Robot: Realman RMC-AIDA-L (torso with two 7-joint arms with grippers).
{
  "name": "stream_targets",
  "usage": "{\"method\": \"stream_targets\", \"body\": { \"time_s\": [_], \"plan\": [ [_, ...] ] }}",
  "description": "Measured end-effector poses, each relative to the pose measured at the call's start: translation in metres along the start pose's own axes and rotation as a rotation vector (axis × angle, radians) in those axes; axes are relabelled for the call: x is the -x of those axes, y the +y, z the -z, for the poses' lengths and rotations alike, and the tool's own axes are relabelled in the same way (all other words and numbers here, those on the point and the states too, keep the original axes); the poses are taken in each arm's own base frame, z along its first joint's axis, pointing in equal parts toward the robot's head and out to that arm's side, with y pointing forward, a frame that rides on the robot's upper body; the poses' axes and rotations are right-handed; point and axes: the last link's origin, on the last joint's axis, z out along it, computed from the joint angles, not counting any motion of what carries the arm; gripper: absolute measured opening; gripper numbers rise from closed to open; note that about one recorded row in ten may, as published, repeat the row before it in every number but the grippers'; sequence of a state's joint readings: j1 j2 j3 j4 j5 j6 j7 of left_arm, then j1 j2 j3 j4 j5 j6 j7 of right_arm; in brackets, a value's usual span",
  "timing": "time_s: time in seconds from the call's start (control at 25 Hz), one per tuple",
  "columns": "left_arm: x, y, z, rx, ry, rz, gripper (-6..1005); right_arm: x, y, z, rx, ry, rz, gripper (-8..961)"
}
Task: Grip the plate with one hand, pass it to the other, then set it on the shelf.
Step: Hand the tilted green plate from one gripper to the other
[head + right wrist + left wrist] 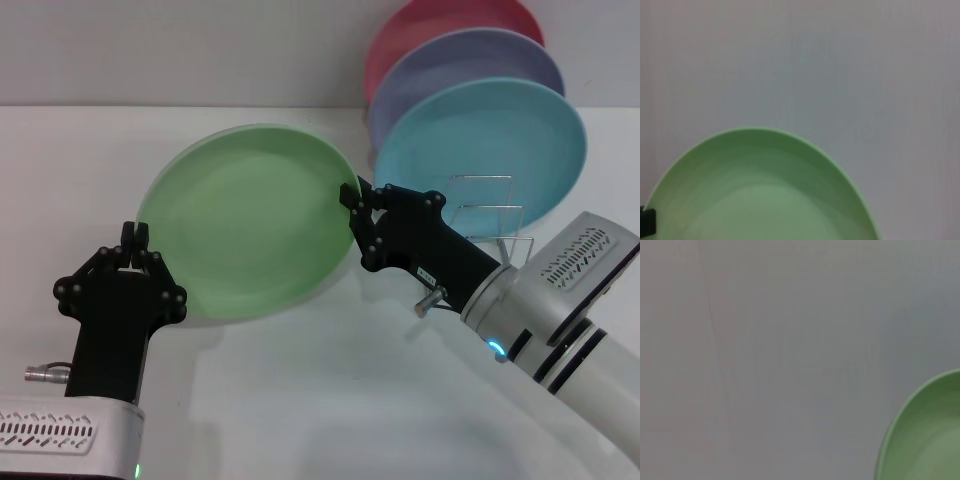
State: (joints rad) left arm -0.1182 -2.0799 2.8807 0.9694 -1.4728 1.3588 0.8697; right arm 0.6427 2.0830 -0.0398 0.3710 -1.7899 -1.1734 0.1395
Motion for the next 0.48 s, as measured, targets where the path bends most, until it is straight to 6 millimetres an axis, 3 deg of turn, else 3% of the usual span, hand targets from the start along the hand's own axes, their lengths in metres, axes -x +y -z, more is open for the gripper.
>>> {"method": "stream_targets", "body": {
  "time_s": [0.48],
  "plan": [
    [-0.0002,0.0003,0.0002,0.002,0.001,0.0,159,0.0002,-0.0002,-0.0001,-0.002,-0.001,-0.001,54]
  ]
}}
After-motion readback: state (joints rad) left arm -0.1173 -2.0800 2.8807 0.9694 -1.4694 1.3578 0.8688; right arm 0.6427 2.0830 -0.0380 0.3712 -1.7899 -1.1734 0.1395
